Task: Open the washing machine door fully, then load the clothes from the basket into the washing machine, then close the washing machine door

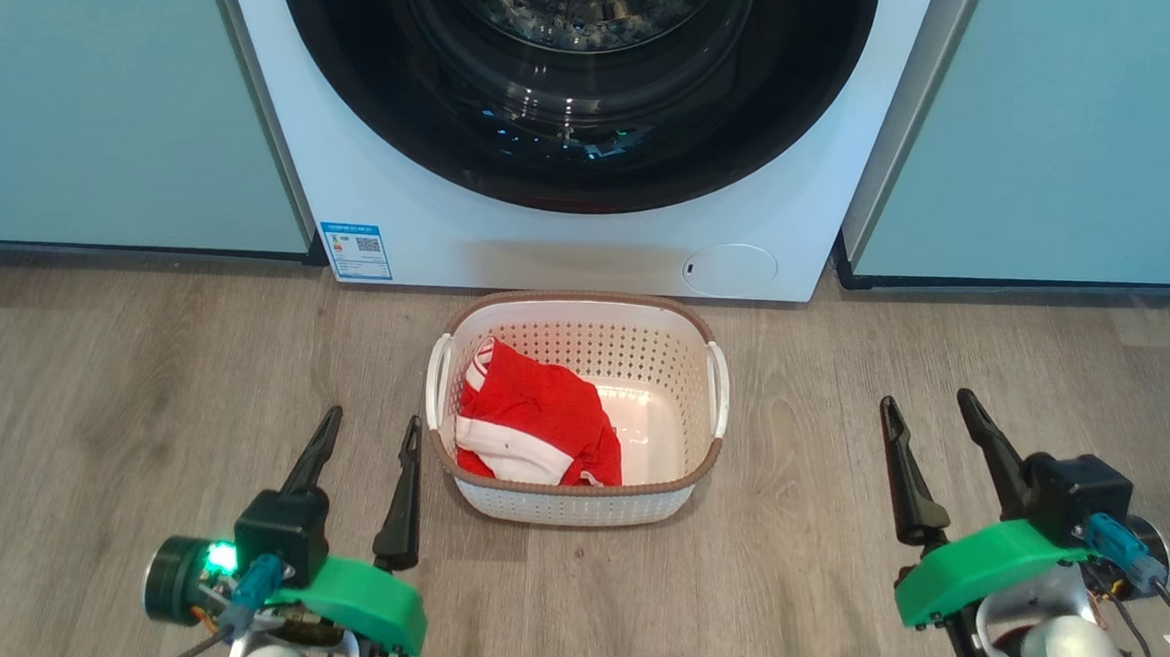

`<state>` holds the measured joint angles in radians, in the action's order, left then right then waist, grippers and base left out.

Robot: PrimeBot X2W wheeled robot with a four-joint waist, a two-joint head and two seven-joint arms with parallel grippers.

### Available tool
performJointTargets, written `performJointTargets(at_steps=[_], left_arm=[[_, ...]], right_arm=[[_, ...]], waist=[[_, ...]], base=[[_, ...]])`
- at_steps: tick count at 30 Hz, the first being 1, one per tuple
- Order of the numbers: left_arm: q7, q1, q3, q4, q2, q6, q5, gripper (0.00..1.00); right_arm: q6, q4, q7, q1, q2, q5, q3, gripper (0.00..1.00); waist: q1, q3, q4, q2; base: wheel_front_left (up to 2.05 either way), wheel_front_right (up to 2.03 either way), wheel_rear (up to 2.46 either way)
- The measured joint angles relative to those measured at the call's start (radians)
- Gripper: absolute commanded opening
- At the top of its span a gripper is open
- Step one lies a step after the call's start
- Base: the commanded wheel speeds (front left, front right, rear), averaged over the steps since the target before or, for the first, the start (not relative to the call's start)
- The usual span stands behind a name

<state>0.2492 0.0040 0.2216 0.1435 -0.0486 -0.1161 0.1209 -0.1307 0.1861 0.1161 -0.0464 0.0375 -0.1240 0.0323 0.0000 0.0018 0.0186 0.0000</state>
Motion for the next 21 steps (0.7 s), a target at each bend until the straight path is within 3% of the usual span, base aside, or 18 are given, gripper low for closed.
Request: performJointTargets(at_steps=[21], left_arm=[[0.0, 0.001, -0.022, -0.027, 0.0, 0.016, 0.023, 1.0]], right_arm=[[0.0, 0.0, 0.008, -0.001, 0.0, 0.0, 0.007, 1.0]], waist=[[0.0, 0.003, 0.006, 0.0]], base=[[0.03, 0.03, -0.06]])
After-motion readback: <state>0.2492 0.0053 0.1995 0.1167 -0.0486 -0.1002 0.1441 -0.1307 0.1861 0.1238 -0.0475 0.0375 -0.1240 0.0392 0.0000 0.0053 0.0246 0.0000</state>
